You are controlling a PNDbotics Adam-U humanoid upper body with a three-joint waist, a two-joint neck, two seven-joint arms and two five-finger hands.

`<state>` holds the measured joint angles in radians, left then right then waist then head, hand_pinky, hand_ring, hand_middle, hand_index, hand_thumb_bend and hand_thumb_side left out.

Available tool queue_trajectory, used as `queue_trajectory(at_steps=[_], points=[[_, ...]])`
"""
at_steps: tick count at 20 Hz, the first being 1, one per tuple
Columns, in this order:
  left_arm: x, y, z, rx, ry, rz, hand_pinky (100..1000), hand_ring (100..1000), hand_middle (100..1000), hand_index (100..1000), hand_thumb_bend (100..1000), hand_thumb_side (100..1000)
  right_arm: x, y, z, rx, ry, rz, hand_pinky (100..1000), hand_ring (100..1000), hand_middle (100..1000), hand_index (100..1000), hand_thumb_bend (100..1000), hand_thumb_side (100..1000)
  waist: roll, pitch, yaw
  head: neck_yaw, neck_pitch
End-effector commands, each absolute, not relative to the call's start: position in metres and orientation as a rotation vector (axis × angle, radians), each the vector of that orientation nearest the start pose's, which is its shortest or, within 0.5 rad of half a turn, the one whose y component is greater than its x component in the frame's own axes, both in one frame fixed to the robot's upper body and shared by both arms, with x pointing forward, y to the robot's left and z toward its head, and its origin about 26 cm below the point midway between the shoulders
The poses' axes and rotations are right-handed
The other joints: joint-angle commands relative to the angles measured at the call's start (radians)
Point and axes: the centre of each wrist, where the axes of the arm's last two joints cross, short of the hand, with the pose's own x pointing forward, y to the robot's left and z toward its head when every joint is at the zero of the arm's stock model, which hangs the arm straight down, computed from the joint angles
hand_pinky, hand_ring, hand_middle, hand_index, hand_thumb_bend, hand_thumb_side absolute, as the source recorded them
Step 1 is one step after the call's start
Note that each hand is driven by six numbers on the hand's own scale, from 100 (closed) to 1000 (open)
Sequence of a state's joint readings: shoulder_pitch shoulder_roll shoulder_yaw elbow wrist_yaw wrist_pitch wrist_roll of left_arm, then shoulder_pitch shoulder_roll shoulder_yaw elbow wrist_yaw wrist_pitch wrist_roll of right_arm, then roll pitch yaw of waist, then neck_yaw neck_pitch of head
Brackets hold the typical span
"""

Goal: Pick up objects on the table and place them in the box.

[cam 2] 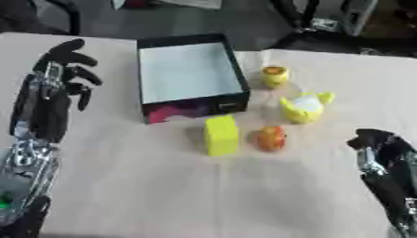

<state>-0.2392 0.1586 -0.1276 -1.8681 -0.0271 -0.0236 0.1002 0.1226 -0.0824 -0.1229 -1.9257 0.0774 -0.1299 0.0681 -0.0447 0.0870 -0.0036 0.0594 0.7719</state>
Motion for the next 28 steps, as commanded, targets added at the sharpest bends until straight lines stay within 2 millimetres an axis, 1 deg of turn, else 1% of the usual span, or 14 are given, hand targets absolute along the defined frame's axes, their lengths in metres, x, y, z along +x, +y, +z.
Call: queue_trajectory(at_steps=[1, 4, 5, 10, 12, 13, 15, 17, 21, 25, 28], points=[[0.307, 0.214, 0.142, 0.034, -2.142, -0.226, 100, 458, 556, 812, 100, 811, 0.239, -0.295, 0.064, -0.248, -1.935, 0.142, 740, 643, 535, 666, 100, 445, 0.005, -0.023, -0.002, 0.0, -0.002], [0.307, 0.214, 0.142, 0.032, -2.141, -0.229, 100, 458, 556, 814, 100, 810, 0.239, -0.299, 0.066, -0.262, -1.937, 0.186, 743, 649, 539, 672, 100, 441, 0.003, -0.023, -0.003, 0.001, -0.002], [0.307, 0.214, 0.142, 0.032, -2.142, -0.23, 100, 458, 556, 814, 100, 809, 0.239, -0.302, 0.069, -0.271, -1.939, 0.225, 745, 656, 544, 683, 100, 421, 0.002, -0.025, -0.002, 0.004, -0.002], [0.307, 0.214, 0.141, 0.03, -2.137, -0.241, 100, 459, 556, 812, 100, 810, 0.239, -0.329, 0.089, -0.359, -1.973, 0.47, 752, 667, 554, 717, 100, 418, -0.003, -0.027, 0.001, -0.002, -0.002], [0.307, 0.214, 0.141, 0.028, -2.138, -0.245, 100, 459, 556, 813, 100, 811, 0.241, -0.342, 0.096, -0.399, -1.97, 0.579, 755, 673, 559, 730, 100, 402, -0.004, -0.027, 0.005, -0.002, -0.002], [0.307, 0.214, 0.141, 0.028, -2.136, -0.246, 100, 459, 556, 812, 100, 812, 0.244, -0.348, 0.099, -0.418, -1.967, 0.626, 758, 683, 570, 745, 100, 374, -0.005, -0.026, 0.007, -0.003, -0.002], [0.307, 0.214, 0.141, 0.026, -2.135, -0.248, 100, 460, 556, 812, 100, 803, 0.252, -0.361, 0.107, -0.455, -1.961, 0.726, 761, 695, 583, 767, 100, 336, -0.006, -0.021, 0.013, -0.007, -0.002], [0.307, 0.214, 0.141, 0.021, -2.136, -0.252, 100, 461, 556, 812, 100, 815, 0.262, -0.373, 0.113, -0.484, -1.955, 0.806, 763, 703, 593, 789, 100, 306, -0.006, -0.016, 0.017, -0.01, -0.002], [0.308, 0.211, 0.143, 0.007, -2.142, -0.255, 100, 463, 556, 812, 100, 817, 0.286, -0.396, 0.12, -0.523, -1.91, 0.937, 769, 727, 627, 825, 100, 251, -0.002, -0.003, 0.03, -0.024, -0.002], [0.308, 0.209, 0.146, -0.008, -2.149, -0.256, 100, 463, 556, 812, 100, 821, 0.312, -0.42, 0.119, -0.539, -1.805, 0.988, 775, 758, 670, 851, 100, 211, 0.0, 0.014, 0.045, -0.043, -0.002], [0.308, 0.207, 0.149, -0.024, -2.159, -0.26, 100, 463, 555, 812, 100, 822, 0.33, -0.437, 0.12, -0.58, -1.743, 1.011, 780, 772, 693, 861, 100, 218, 0.004, 0.029, 0.059, -0.062, -0.002]])
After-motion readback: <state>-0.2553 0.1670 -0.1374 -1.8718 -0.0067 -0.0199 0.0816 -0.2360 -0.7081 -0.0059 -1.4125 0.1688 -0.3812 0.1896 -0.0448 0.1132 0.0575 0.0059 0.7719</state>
